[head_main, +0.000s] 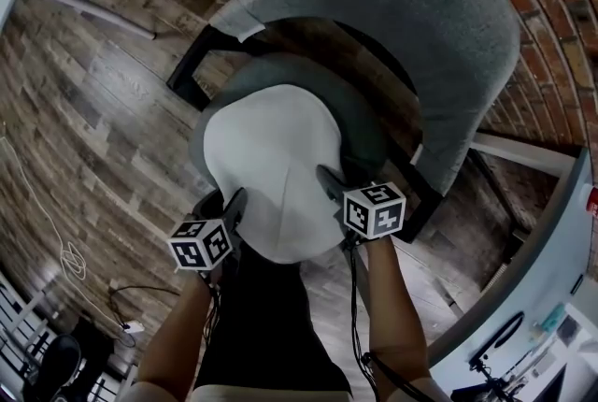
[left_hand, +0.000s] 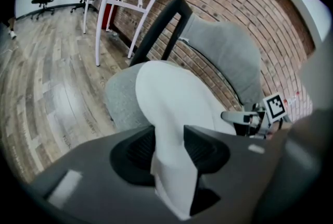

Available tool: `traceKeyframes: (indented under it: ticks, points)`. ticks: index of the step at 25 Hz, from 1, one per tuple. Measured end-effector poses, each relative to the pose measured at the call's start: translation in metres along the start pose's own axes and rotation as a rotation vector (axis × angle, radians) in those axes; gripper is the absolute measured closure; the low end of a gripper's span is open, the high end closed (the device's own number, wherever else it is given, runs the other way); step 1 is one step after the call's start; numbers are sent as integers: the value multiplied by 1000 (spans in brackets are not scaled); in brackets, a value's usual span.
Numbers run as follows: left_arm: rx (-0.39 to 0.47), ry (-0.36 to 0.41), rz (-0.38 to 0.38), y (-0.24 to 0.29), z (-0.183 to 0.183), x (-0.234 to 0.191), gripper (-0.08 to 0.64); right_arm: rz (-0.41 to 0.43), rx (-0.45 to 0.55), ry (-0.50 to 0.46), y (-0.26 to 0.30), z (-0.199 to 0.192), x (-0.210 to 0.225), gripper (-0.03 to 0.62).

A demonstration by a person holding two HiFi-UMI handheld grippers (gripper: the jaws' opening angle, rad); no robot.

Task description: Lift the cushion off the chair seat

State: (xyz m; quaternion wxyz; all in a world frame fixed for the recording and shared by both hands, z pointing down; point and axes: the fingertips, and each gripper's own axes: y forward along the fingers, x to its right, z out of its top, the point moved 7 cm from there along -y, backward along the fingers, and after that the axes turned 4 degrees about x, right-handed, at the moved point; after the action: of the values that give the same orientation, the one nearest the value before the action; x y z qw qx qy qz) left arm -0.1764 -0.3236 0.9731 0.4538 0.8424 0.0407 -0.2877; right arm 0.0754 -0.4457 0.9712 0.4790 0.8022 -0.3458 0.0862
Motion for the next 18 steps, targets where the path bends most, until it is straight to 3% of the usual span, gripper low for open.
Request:
traceKeyframes:
  ticks: [9, 18]
  points:
    - [63, 20, 11, -19, 26, 13, 436, -42, 68, 69, -26, 19, -17, 437]
    - [128, 57, -22, -95, 74, 65, 443, -67, 151, 49, -108, 77, -74, 449]
